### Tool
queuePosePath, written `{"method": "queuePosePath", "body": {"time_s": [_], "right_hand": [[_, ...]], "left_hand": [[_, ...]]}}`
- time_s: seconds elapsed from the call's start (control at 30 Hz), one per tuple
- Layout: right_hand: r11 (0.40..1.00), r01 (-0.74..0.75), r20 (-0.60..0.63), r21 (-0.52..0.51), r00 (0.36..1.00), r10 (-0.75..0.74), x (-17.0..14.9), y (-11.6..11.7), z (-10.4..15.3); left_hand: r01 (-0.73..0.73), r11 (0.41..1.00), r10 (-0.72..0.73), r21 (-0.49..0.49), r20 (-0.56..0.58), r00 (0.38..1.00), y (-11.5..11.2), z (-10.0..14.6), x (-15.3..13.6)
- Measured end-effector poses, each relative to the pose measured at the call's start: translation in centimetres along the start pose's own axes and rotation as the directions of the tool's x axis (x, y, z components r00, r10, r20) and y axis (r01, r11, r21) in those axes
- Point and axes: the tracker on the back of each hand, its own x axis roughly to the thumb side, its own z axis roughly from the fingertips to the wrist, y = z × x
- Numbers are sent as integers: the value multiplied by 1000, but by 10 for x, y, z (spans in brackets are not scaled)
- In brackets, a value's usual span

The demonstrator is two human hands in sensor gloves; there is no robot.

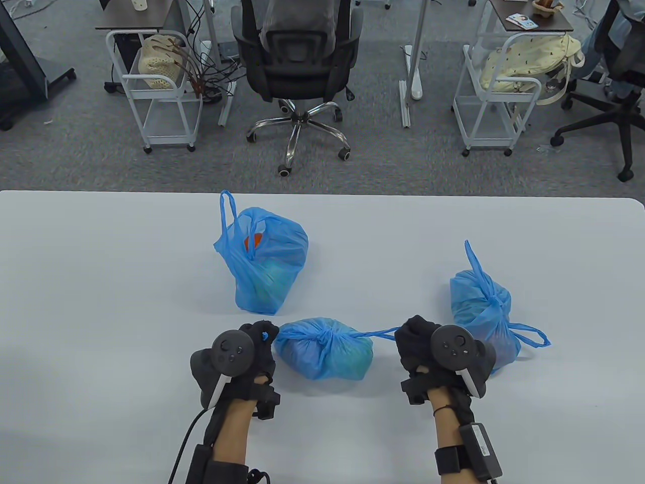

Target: Tie knot on plastic bag top

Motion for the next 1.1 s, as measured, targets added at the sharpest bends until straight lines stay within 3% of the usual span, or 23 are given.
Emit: {"method": "queuePosePath", "body": {"time_s": [0.1, 0.3, 0.57, 0.73, 0.83, 0.93, 1.1], "right_hand": [[1000, 3, -4, 17, 1000, -3, 2, 1, 0], [998, -9, 64, -55, 998, 12, 9, -6, 3], [973, 169, 190, -159, 972, -138, 31, -14, 7], [952, 299, 338, -62, 904, -262, 59, -14, 12], [930, 367, 428, 22, 837, -340, 81, -13, 18], [912, 405, 475, 72, 790, -388, 99, -11, 26], [900, 417, 523, 122, 744, -416, 114, -8, 34]], "left_hand": [[58, 998, -58, 3, 5, 998, 0, -2, 0], [-112, 992, 110, 53, 42, 993, 12, 1, -2], [-246, 962, 194, 118, 335, 922, 26, 13, 33], [-110, 994, 102, -8, 449, 888, 19, 25, 69], [125, 989, -66, -84, 507, 859, 2, 32, 89], [300, 953, -235, -41, 525, 818, -12, 37, 101], [328, 941, -248, -76, 502, 828, -20, 40, 106]]}}
